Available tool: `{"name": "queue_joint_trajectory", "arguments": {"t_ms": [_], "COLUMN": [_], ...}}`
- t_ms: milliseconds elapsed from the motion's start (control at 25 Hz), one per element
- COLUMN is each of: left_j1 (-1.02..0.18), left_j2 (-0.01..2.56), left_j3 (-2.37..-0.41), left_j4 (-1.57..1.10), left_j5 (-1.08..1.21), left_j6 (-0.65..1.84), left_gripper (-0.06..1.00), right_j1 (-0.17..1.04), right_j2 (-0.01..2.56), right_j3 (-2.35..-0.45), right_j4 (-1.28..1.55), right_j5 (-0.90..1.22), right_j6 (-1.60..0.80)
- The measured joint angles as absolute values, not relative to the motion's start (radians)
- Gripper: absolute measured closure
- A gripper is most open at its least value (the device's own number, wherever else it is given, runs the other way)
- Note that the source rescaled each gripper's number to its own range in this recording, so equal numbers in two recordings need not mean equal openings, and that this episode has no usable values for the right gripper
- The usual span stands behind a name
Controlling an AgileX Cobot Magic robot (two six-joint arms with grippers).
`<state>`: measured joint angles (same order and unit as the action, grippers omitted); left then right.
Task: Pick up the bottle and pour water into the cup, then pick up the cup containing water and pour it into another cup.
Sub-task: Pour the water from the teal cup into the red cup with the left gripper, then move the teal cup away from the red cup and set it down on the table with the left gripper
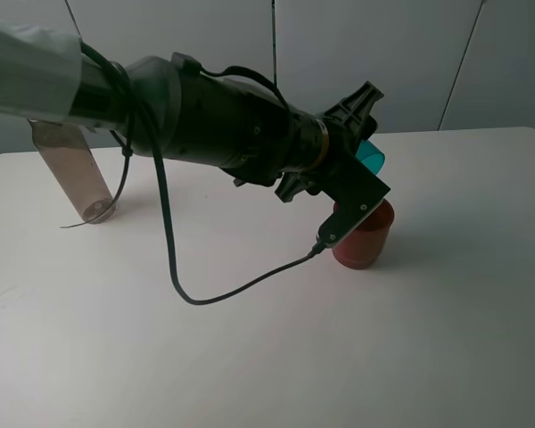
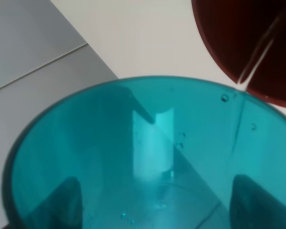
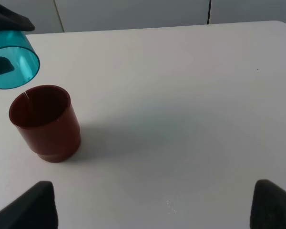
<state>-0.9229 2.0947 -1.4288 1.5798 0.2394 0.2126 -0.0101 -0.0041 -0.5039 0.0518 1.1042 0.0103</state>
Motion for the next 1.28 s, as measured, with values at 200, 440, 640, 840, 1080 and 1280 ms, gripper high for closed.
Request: {"name": "queue_joint_trajectory", "arguments": {"t_ms": [200,440,640,840,1080,1280], "left_j1": [-0.925,-0.931,-0.931,-0.926,-0.823,-0.707], "left_j2": [2.095,2.095,2.095,2.095,2.095,2.095], "left_j3": [-1.429,-1.429,-1.429,-1.429,-1.444,-1.458], "left_j4": [1.607,1.612,1.612,1.612,1.614,1.591], "left_j5": [0.239,0.260,0.262,0.235,0.055,-0.071], "left_j6": [0.215,0.181,-0.034,-0.340,-0.725,-0.904], "left_gripper": [0.89,0.89,0.89,0.89,0.89,0.89], "right_j1": [-0.010,-0.010,-0.010,-0.010,-0.010,-0.010], "right_j2": [-0.004,-0.004,-0.004,-0.004,-0.004,-0.004], "right_j3": [-0.504,-0.504,-0.504,-0.504,-0.504,-0.504], "right_j4": [0.052,0.052,0.052,0.052,0.052,0.052], "right_j5": [1.104,1.104,1.104,1.104,1.104,1.104], "right_j6": [0.010,0.010,0.010,0.010,0.010,0.010]}}
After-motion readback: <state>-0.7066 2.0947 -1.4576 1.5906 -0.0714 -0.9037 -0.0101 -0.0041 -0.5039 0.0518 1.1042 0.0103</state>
